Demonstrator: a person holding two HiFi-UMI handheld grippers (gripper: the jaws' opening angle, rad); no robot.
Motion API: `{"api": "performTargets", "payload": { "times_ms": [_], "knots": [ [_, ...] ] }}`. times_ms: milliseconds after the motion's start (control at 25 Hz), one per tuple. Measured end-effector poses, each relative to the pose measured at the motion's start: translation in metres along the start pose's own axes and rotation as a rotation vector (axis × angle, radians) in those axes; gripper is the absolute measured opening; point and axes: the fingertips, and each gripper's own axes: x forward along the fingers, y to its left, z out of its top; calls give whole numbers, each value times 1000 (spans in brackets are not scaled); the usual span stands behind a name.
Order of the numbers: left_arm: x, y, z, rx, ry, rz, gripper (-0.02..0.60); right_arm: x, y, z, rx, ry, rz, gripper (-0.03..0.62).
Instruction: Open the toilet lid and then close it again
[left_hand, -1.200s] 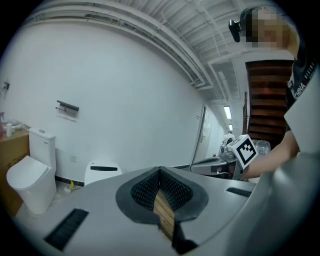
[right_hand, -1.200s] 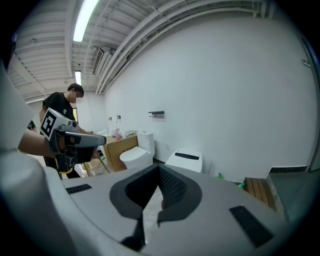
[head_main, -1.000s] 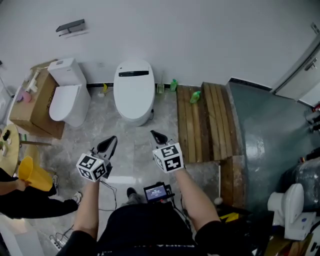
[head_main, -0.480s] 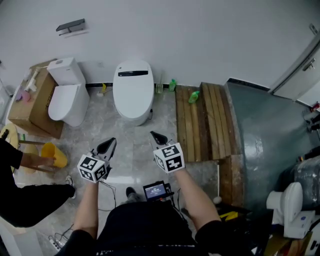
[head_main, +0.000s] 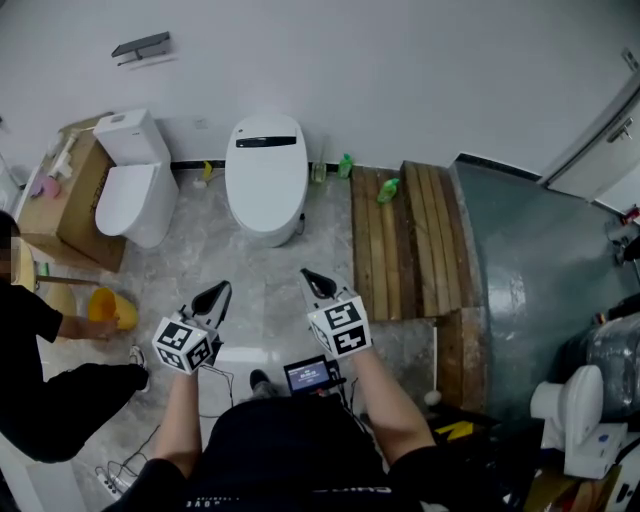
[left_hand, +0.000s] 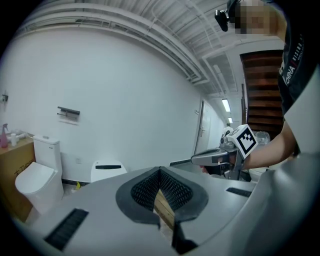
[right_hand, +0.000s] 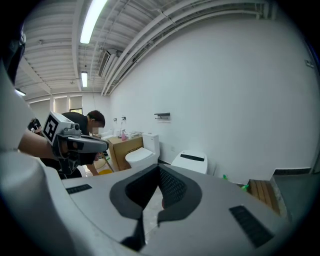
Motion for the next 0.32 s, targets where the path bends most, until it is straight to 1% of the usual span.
{"api": "performTargets", "payload": {
  "times_ms": [120, 320],
  "knots": [
    [-2, 2, -3, -12, 9, 11, 9, -1, -1, -2, 12, 6, -3, 12],
    [1, -3, -9, 21, 25, 1, 9, 2, -5, -7, 14, 3, -14, 12]
  ]
}}
